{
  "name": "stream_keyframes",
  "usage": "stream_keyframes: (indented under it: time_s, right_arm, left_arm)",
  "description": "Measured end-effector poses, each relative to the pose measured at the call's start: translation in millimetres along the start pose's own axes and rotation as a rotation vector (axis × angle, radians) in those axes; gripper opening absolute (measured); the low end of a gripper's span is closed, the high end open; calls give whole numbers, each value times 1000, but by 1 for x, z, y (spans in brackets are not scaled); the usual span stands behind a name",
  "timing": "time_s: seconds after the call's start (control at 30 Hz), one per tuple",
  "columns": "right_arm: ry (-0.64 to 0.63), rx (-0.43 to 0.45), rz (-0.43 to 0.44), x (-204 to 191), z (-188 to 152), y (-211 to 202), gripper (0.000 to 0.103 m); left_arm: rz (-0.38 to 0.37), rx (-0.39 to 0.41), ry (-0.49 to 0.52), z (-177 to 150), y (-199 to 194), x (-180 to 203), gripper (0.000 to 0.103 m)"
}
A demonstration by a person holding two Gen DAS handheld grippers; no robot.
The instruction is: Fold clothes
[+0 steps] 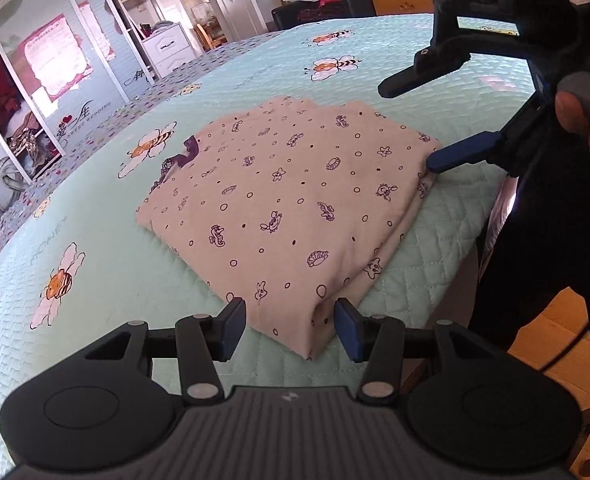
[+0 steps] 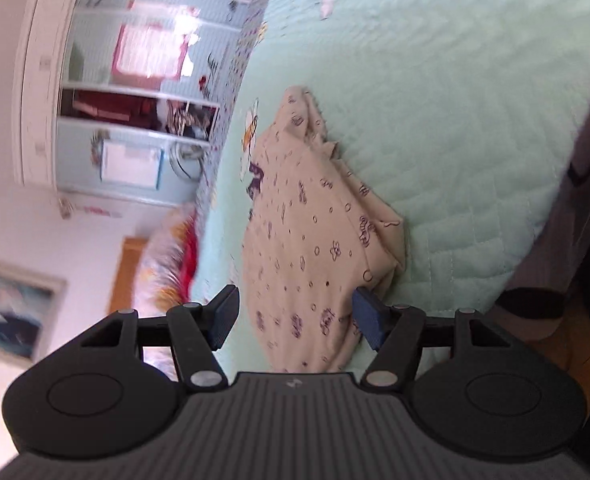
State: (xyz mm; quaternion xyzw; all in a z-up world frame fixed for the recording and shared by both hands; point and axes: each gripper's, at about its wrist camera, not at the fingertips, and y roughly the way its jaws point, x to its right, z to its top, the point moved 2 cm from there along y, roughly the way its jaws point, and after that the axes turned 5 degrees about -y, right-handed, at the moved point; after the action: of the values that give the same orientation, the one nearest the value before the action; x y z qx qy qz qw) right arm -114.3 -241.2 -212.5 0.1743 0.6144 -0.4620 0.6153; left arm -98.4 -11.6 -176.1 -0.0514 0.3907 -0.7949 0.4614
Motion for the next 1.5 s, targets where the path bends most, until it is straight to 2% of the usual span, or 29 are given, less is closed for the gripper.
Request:
stream_keyframes:
  time_s: [0.1,0.23,0.43,0.5,0.57,0.63,0.77,0.9,0.97,1.03,1.1,1.17,1.3,1.33,1.37,1.4,1.43,1.5]
  right_arm:
    - [52,1,-20,7,1,7,66]
    - [59,-9,-47,5,-3,0,66]
    - [84,26,-18,13,3,2,64]
    - [86,31,-16,14,5,5,54]
    - [94,26,-28,16,7,8,31]
    - [99,22,-39,17,8,8,16]
    - [107,27,-59,11,6,-1,17]
    - [54,45,-64,-1,2,-10,17]
    - [21,44,-46,-7,6,-6,17]
    - [19,38,-68,-5,10,1,17]
    - [61,23,-89,4,13,6,21]
    - [69,28,-100,8,11,5,32]
    - [44,40,-110,7,12,8,33]
    - [15,41,-110,4,12,7,32]
    - [-14,41,-111,0,13,6,19]
    - [-40,54,-115,-4,15,4,11]
    - [-65,69,-121,-8,17,1,9]
    - [-70,105,-109,-10,24,-8,8]
  left_arm:
    - [3,-16,1,-1,1,1,52]
    - [11,-10,4,0,-3,1,52]
    - [17,-23,1,-1,4,2,52]
    - [17,-27,-3,-2,6,2,51]
    - [7,-33,-8,-3,6,3,44]
    - [2,-35,-7,-3,4,4,41]
    - [13,-30,-1,-3,1,4,41]
    - [12,-32,-14,-2,1,2,41]
    - [11,-32,-17,-2,1,2,41]
    - [10,-35,-19,-2,1,2,41]
    - [11,-36,-19,-2,0,2,42]
    - [13,-35,-19,-3,-1,1,42]
    - [5,-48,-12,-4,3,2,42]
    - [3,-52,-9,-4,5,2,35]
    - [0,-57,-6,-4,6,2,20]
    - [-1,-60,-16,-5,5,1,16]
    - [-2,-62,-30,-5,4,-1,10]
    - [-3,-67,-57,-6,1,-5,8]
